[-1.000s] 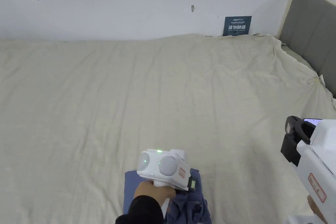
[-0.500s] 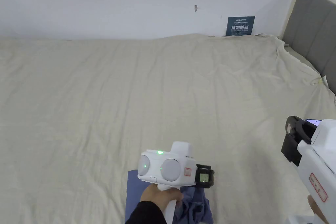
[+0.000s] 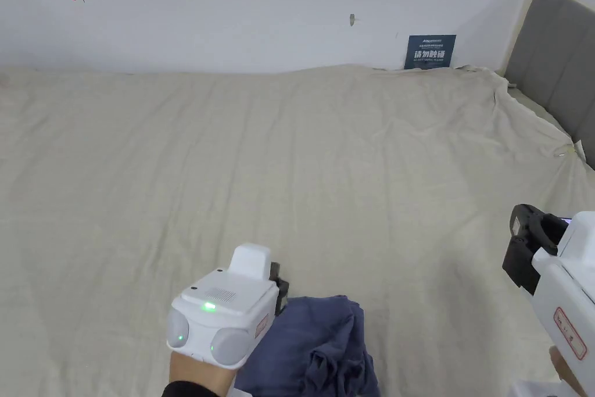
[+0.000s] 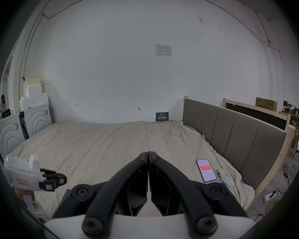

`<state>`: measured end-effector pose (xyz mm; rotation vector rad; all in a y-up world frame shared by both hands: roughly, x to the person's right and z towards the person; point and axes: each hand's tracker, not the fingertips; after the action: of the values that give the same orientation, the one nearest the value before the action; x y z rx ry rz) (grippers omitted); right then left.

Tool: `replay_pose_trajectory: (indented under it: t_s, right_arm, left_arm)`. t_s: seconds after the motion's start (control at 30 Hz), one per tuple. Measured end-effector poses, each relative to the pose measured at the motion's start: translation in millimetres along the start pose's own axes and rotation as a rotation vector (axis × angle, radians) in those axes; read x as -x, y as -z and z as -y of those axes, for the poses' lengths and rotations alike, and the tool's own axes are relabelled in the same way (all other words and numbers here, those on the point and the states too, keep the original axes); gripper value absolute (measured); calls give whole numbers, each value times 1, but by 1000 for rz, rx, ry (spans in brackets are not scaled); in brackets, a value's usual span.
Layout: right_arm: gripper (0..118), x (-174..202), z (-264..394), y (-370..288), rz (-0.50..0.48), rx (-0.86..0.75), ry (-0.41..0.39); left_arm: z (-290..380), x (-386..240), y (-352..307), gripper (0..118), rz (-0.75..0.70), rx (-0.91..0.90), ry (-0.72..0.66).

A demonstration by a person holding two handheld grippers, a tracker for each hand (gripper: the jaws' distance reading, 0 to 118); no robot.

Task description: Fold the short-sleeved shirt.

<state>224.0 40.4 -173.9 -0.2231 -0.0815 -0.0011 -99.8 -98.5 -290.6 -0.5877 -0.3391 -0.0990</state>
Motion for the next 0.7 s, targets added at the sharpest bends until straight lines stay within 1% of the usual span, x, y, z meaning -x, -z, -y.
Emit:
replay_pose_trajectory:
  t_s: [0.07,0.17,0.4,0.5,0.6,0.7]
  right_arm:
    - [0,-1,0,0,4,3,3]
    - [0,-5,3,1,11,6,6]
    - [0,-17,13,2,24,33,6]
    - [0,-24,17,0,36,41,-2]
    - [0,-28,16,-3,48,51,-1]
    - [0,-33,15,-4,61,54,-1]
  left_arm:
    - [18,1,7,0,-9,2,25]
    - [39,-4,18,0,-11,51,24]
    - [77,-40,40,0,40,132,36]
    - [75,-61,36,0,57,136,37]
    - [67,-87,35,0,106,134,38]
    - [65,-112,40,0,124,138,81]
